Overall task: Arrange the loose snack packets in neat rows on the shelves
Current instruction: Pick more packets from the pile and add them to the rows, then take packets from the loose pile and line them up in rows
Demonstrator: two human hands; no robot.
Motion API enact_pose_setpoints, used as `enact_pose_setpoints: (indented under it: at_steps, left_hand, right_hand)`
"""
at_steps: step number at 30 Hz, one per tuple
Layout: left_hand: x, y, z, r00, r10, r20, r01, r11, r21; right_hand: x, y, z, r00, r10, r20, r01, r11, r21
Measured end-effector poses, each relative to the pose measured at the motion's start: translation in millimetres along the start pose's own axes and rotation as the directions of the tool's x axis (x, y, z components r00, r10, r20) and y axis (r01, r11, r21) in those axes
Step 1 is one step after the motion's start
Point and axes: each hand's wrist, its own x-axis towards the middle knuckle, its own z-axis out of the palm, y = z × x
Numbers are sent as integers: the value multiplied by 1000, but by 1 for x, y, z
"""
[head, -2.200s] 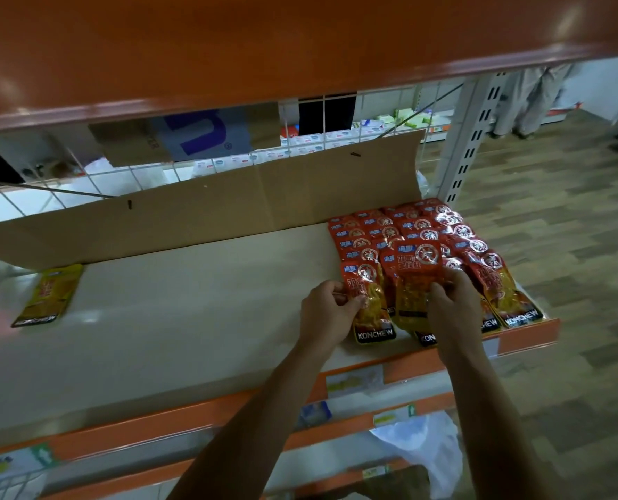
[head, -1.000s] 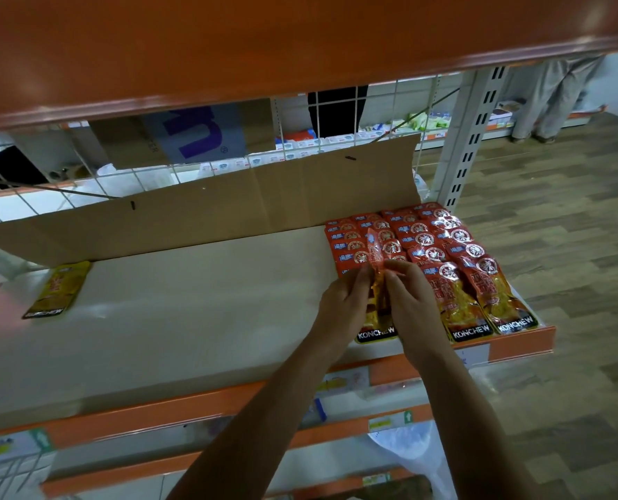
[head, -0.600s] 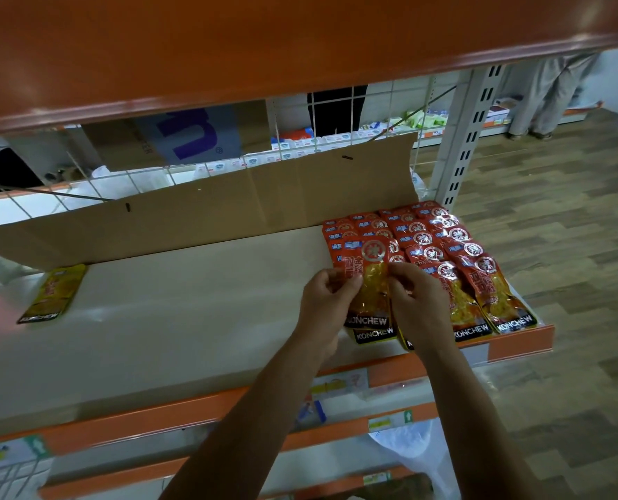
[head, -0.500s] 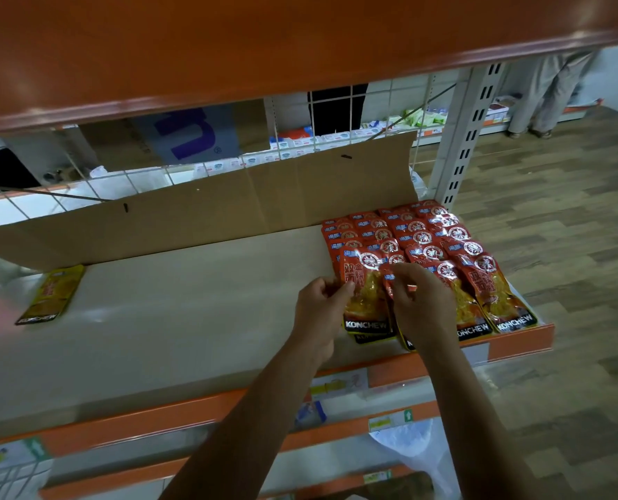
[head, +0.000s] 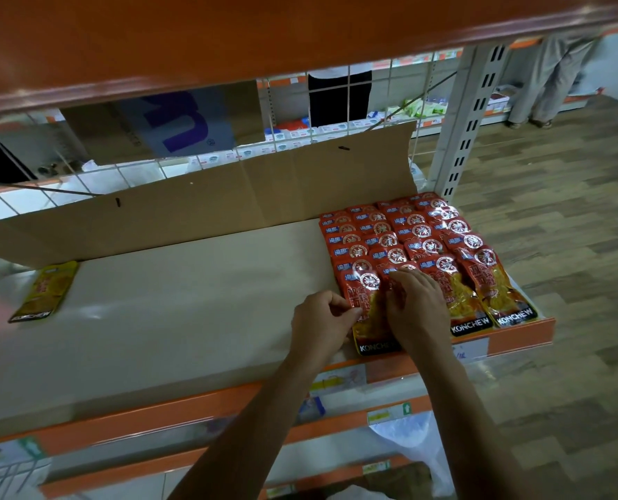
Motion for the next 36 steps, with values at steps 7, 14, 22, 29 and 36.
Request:
enact_pose_setpoints:
  at_steps: [7, 14, 22, 29, 36]
  left_hand:
    - [0, -1, 1, 1000, 27, -6, -26, 994, 103]
    - [2, -2, 0, 1000, 11, 28, -14, 994, 106]
    - [4, -7, -23, 986, 114, -125, -65, 938, 340]
    - [-7, -39, -78, 963, 184, -199, -81, 895, 439]
    - [-48, -94, -163, 925, 152, -347, 29, 884, 466]
  right_hand:
    - [-1, 1, 1, 1000, 10, 25, -10, 1000, -2]
    - [-2, 0, 0, 1000, 5, 22, -5, 1000, 3]
    - [-9, -30, 8, 996, -80, 31, 78, 996, 51]
    - [-41, -88, 44, 959, -252, 128, 236, 963, 127]
    - [-86, -169, 93, 891, -406, 204, 375, 910, 174]
